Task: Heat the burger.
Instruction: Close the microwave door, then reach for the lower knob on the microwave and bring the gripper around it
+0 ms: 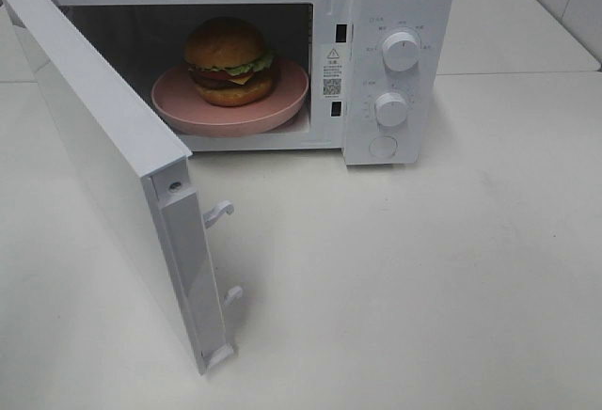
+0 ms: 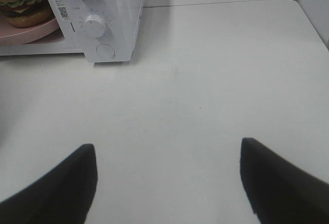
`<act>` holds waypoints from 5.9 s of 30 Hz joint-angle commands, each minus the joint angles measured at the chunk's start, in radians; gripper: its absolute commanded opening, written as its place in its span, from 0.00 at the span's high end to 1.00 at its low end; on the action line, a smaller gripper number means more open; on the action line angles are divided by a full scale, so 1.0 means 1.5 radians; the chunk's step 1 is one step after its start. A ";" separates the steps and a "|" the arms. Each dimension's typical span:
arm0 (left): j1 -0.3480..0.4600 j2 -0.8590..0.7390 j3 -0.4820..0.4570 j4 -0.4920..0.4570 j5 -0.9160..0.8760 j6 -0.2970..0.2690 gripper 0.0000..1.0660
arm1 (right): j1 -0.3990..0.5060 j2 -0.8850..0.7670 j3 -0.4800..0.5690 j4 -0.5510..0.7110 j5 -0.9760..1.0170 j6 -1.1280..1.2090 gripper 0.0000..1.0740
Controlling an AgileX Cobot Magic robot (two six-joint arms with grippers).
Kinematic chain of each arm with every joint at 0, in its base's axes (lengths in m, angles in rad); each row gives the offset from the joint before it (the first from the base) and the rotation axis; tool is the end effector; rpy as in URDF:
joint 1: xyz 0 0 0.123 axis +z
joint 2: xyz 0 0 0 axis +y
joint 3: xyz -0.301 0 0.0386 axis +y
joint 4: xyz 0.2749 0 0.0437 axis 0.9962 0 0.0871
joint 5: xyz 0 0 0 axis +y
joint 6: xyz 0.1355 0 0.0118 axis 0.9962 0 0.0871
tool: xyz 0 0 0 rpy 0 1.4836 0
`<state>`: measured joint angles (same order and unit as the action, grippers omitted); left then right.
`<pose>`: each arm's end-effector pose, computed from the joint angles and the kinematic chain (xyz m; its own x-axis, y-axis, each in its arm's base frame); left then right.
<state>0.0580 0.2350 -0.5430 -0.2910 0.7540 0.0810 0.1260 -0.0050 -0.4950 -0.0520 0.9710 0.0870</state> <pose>0.0922 -0.0214 0.3114 -0.3446 -0.1512 -0.9265 0.0829 0.9782 -0.1905 0.0455 -0.0001 0.2794 -0.3752 0.0105 -0.9269 -0.0646 0.9972 0.0374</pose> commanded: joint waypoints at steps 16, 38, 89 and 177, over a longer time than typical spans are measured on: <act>-0.001 0.165 0.162 0.002 -0.437 -0.003 1.00 | -0.002 -0.017 0.000 0.002 -0.007 0.002 0.31; -0.001 0.467 0.259 0.133 -0.860 -0.065 1.00 | -0.002 -0.017 0.000 0.002 -0.007 0.001 0.32; -0.196 0.949 0.075 0.310 -1.105 -0.205 1.00 | -0.002 -0.017 0.000 0.002 -0.007 0.003 0.32; -0.629 1.053 -0.453 0.152 -0.449 -0.154 0.06 | -0.002 -0.017 0.000 0.002 -0.007 0.001 0.32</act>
<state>-0.8820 1.8270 -1.2140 -0.0580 0.0550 -0.1430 0.1260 -0.0050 -0.4950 -0.0510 0.9710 0.0870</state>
